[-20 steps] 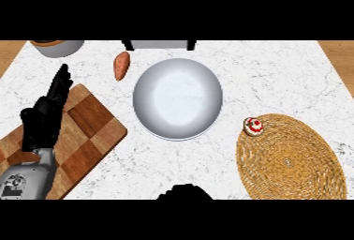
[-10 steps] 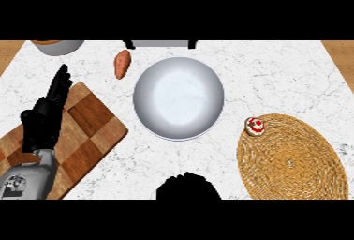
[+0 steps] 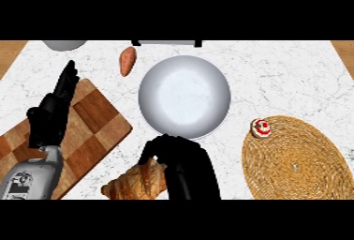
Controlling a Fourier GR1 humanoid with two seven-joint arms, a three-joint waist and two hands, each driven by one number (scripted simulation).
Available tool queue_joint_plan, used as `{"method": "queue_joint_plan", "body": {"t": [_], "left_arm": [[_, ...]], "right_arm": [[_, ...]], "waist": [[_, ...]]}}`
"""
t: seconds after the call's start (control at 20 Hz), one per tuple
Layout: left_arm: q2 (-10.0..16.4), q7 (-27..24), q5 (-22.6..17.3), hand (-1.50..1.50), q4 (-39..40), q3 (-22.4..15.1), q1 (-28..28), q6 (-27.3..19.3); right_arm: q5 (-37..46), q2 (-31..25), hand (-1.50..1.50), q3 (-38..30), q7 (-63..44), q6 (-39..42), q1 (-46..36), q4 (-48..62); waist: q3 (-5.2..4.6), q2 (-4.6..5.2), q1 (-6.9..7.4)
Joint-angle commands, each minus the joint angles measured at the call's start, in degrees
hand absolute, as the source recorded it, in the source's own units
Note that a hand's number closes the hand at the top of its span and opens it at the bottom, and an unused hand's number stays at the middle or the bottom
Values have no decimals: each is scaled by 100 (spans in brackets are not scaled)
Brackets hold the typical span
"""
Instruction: Pick the croissant from the placemat and place it in the bowl
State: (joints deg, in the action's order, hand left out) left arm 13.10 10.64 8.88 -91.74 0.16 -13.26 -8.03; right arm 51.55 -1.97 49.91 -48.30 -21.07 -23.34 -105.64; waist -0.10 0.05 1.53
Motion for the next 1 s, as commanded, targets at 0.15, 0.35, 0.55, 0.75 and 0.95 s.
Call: {"method": "queue_joint_plan", "body": {"t": [0.15,0.35,0.55,0.75,0.95], "left_arm": [[-104,-135,113,0,276,2,-51,-53],[-28,93,-20,0,-163,69,95,78],[-85,-49,152,0,42,34,-97,-46],[-26,360,16,0,-420,72,2,108],[-200,-381,123,0,-32,-9,245,28]], "right_arm": [[-326,192,150,-1301,-39,-159,-1717,1279],[-188,-67,150,-1574,627,-173,-1801,2291],[78,-156,150,-1925,1199,-573,-2230,3704],[74,184,150,-2397,1786,-1234,-2604,5095],[-1077,190,150,-2866,2471,-1396,-2816,5775]], "waist": [[7,12,-87],[10,10,-80],[9,39,-51],[12,34,26],[11,61,61]]}}
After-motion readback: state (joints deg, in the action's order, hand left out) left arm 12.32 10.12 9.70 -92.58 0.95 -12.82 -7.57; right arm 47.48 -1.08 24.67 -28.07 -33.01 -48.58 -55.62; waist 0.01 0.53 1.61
